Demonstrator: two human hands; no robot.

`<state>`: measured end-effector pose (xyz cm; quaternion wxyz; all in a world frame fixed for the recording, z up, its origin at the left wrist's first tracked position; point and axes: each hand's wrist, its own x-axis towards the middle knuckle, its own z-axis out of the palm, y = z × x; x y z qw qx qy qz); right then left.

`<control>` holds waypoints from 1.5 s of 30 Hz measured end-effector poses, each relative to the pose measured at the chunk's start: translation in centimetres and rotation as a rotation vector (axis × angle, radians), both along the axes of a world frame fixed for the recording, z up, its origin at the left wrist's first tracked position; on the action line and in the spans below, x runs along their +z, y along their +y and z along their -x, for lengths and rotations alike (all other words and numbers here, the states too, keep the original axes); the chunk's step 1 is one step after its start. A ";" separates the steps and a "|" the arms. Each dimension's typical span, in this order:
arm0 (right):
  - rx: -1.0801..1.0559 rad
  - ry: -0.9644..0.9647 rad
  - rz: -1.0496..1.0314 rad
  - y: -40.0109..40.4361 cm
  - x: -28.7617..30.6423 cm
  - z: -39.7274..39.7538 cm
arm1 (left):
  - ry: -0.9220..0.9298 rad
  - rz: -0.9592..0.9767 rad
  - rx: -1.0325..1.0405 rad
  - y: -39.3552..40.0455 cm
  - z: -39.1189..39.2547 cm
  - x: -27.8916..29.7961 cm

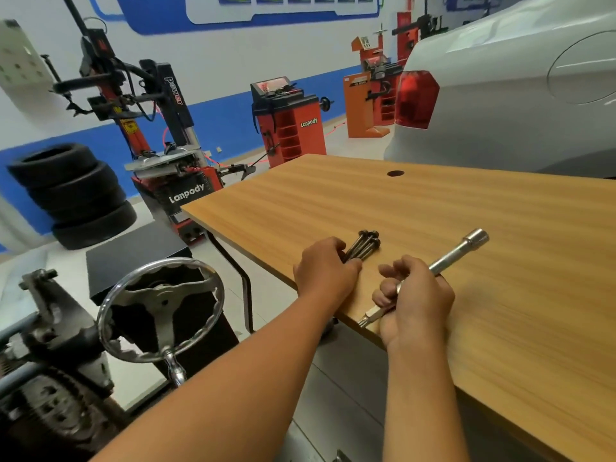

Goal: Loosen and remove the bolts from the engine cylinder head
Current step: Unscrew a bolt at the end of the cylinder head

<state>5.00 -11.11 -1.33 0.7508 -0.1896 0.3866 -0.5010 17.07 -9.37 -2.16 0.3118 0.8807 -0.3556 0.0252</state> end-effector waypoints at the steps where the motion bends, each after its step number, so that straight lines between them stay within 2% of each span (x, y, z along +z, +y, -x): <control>1: 0.001 -0.011 0.002 0.0 0.0 0.1 | 0.001 0.017 -0.003 -0.1 0.0 -0.2; 7: 0.036 -0.131 0.015 0.0 -0.1 0.6 | 0.053 0.030 -0.110 1.0 -0.5 -0.5; 10: 0.025 -0.158 0.010 0.5 -0.1 0.9 | 0.177 0.165 -0.170 3.5 -0.9 -0.7; 13: 0.025 -0.074 0.092 2.2 0.0 0.2 | 0.285 0.296 -0.182 7.7 -1.4 -0.2; 16: 0.154 0.073 0.275 5.9 0.9 -2.6 | 0.427 0.301 -0.369 13.1 -1.7 1.8; 19: 0.397 0.084 0.455 12.3 2.8 -7.2 | 0.338 0.270 -0.439 19.0 -2.3 3.4; 21: 0.553 0.112 0.622 17.3 4.6 -10.3 | 0.324 0.400 -0.364 23.3 -3.4 4.2; 24: 0.689 0.139 0.848 25.2 7.3 -13.8 | 0.436 0.663 -0.203 30.4 -5.0 5.4; 27: 0.831 0.130 1.115 32.7 8.8 -16.5 | 0.390 0.898 0.002 37.5 -6.7 6.3; 29: 0.884 0.092 1.203 36.5 10.0 -18.5 | 0.335 0.983 0.129 42.5 -8.0 7.2; 31: 0.822 0.096 1.272 38.7 11.8 -21.0 | 0.240 1.003 0.245 47.8 -9.5 8.2; 33: 0.753 0.181 1.415 40.3 13.8 -24.1 | 0.144 0.975 0.343 53.3 -11.2 9.3; 39: 0.815 0.710 2.108 45.7 16.4 -34.9 | -0.023 0.802 0.622 66.6 -15.5 13.3; 42: 0.955 0.914 2.305 47.3 16.6 -38.3 | -0.064 0.745 0.718 71.1 -16.8 14.2; 45: 0.946 0.953 2.391 48.2 16.6 -40.4 | -0.135 0.702 0.800 73.7 -17.5 13.7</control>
